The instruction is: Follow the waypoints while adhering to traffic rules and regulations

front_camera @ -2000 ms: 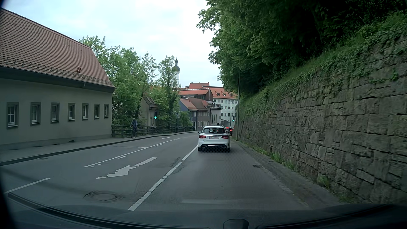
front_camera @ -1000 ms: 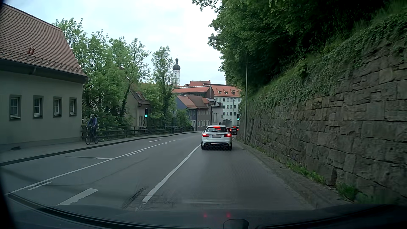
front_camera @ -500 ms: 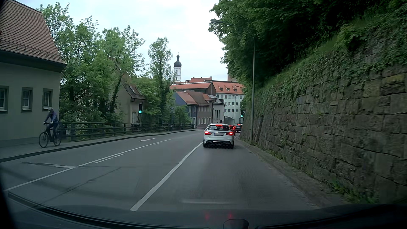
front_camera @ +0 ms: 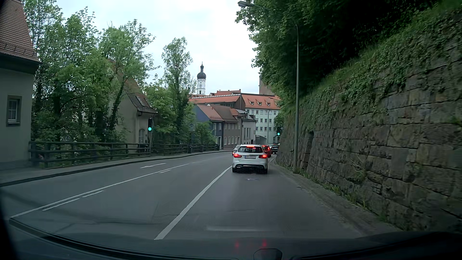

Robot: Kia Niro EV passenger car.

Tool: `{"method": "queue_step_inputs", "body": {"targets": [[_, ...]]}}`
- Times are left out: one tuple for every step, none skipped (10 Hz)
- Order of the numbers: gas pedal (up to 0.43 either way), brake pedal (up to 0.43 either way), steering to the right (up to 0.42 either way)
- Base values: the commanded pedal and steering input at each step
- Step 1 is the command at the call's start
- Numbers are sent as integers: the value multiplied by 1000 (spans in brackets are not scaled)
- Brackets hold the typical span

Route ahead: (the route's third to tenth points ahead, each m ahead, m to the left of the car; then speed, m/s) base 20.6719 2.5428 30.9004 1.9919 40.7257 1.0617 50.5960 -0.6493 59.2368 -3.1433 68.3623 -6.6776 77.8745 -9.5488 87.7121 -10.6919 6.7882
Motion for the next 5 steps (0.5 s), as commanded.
{"method": "queue_step_inputs", "body": {"targets": [[0,6,-6],[0,12,-6],[0,24,-5],[0,43,-2],[0,55,4]]}}
